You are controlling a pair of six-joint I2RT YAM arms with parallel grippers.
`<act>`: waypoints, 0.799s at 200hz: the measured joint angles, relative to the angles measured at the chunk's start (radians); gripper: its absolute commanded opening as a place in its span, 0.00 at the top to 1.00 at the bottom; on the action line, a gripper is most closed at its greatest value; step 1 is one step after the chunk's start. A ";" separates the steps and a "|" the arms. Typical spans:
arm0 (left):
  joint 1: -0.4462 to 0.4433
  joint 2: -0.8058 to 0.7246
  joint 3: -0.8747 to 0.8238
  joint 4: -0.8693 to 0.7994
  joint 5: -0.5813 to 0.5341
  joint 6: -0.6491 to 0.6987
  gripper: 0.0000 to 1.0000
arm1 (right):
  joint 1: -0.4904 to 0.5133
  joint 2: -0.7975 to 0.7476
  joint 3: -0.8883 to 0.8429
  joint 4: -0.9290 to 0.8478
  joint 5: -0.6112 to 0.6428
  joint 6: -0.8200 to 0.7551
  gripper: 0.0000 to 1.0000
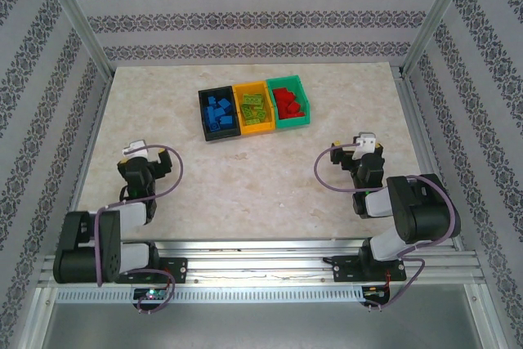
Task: Sort the legos into containers by color
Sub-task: Reset both arms
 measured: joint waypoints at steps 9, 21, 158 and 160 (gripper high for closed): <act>0.001 0.026 0.019 0.006 0.026 0.000 0.00 | 0.000 0.000 0.004 -0.001 -0.011 -0.004 0.02; 0.004 0.055 0.044 0.027 0.060 0.000 0.00 | 0.000 0.000 0.011 -0.004 -0.025 -0.008 0.02; 0.011 0.343 -0.030 0.560 0.224 0.007 0.01 | -0.007 0.000 0.071 -0.077 -0.146 -0.035 0.02; 0.011 0.343 -0.030 0.563 0.224 0.007 0.01 | -0.007 0.000 0.071 -0.077 -0.147 -0.034 0.02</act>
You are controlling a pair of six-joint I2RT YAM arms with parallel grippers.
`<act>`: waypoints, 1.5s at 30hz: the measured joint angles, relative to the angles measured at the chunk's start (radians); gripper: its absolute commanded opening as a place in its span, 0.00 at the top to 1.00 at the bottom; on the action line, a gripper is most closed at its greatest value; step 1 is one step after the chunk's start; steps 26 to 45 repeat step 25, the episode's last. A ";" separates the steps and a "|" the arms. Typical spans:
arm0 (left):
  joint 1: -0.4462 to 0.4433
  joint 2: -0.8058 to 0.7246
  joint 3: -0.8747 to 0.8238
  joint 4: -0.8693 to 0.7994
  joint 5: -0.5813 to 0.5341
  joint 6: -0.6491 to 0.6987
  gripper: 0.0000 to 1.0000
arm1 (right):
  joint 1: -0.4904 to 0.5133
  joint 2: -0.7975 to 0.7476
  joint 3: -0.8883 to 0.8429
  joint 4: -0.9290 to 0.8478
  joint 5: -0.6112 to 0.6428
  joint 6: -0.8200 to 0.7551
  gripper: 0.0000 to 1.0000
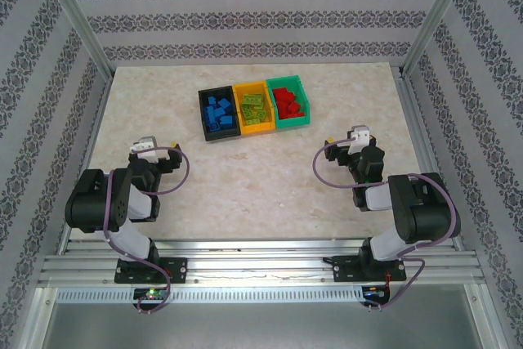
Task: Sort the legos into containers by color
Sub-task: Reset both arms
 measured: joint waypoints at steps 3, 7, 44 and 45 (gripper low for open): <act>0.000 0.001 -0.005 0.010 0.000 0.000 0.01 | 0.000 0.000 0.005 -0.016 0.006 0.000 0.02; 0.000 0.001 -0.005 0.021 0.000 0.000 0.01 | 0.000 0.000 0.040 -0.074 0.059 0.011 0.02; 0.000 0.001 -0.005 0.029 0.000 0.000 0.01 | 0.000 0.000 0.072 -0.122 0.098 0.012 0.01; 0.000 0.001 -0.005 0.029 0.000 0.000 0.01 | 0.000 0.000 0.072 -0.122 0.098 0.012 0.01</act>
